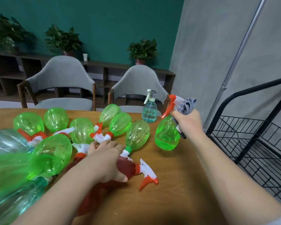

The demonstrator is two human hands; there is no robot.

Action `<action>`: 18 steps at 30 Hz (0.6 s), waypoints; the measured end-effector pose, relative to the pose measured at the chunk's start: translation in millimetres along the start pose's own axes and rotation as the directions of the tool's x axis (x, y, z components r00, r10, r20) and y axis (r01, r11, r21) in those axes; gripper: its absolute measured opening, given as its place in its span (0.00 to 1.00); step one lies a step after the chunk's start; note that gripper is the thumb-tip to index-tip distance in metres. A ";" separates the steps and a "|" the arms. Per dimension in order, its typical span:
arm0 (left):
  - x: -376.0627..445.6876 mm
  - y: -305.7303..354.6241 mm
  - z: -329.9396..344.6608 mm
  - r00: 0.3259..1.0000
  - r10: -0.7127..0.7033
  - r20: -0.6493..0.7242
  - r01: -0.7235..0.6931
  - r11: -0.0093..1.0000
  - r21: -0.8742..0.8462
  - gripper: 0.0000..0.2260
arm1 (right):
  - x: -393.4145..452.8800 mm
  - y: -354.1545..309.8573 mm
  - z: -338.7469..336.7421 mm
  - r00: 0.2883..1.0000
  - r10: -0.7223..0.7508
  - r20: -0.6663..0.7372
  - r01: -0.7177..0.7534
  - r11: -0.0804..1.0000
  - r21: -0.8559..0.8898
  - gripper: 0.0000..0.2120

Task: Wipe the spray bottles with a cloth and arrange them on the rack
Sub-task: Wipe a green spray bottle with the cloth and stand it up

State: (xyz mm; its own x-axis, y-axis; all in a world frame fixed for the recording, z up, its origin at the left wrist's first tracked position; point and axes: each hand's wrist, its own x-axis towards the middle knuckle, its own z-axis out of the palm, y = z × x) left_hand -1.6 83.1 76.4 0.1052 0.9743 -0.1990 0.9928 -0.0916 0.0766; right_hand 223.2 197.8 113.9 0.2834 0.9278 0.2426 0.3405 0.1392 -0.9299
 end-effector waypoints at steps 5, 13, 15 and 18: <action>10.6 1.6 -10.9 0.988 0.012 0.153 -0.017 1.000 0.026 0.43 | 29.7 27.3 19.8 0.998 0.026 -0.061 -0.024 0.999 0.041 0.11; 29.3 -7.6 -14.5 0.939 0.026 0.342 -0.060 0.994 0.088 0.46 | 87.7 53.0 52.9 0.992 0.092 -0.087 -0.095 0.995 -0.023 0.08; 33.0 -9.9 -14.0 0.932 0.037 0.361 -0.070 0.994 0.079 0.44 | 98.8 55.7 60.6 0.990 0.104 -0.097 -0.107 0.994 -0.030 0.09; 39.2 -9.7 -10.0 0.921 0.056 0.387 -0.088 0.994 0.066 0.43 | 117.5 62.7 69.2 0.987 0.118 -0.109 -0.121 0.992 -0.030 0.11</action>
State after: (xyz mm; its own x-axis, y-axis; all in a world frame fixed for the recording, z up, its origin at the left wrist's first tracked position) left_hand -7.7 124.3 77.6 0.1741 0.8123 -0.5566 0.9813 -0.1901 0.0295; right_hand 215.9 339.4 64.9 0.4172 0.8946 0.1603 0.3306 0.0149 -0.9436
